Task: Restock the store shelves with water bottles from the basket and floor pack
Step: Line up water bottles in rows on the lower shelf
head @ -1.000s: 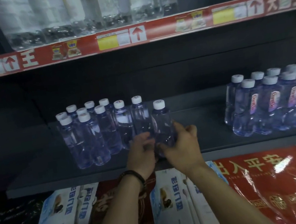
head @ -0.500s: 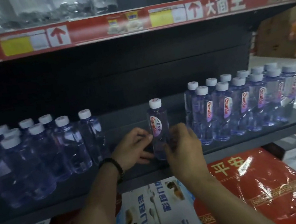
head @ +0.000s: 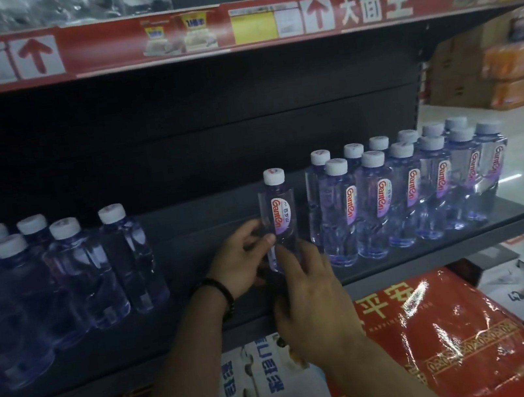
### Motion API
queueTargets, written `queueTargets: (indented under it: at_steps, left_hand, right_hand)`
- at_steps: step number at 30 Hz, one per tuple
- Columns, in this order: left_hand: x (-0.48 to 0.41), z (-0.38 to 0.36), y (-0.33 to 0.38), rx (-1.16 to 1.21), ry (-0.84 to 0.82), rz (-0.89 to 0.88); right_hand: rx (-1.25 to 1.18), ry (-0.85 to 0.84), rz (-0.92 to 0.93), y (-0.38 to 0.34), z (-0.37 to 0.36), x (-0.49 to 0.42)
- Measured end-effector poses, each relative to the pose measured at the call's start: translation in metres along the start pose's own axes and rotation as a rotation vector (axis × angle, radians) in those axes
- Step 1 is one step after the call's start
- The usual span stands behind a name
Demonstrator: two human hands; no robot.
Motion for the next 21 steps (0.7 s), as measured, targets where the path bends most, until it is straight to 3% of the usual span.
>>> queueTargets:
  at_steps: [12,21]
  left_hand:
    - [-0.028,-0.018,-0.002,0.096,0.098,-0.060]
    - [-0.032,-0.015,-0.010,0.156,0.167,-0.049]
  right_hand:
    - [-0.223,-0.223,-0.138,0.020,-0.008,-0.013]
    - [-0.284,-0.239,-0.150,0.020,-0.005,-0.016]
Point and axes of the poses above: each hand's wrist, its own x-axis away from the middle knuckle, its own z-axis out of the back of the hand, y = z × x, the point moved 9 cm from there along -x, towards the middle knuckle, and after that the axes turned 7 degrees about -y, right-handed, at the moved point
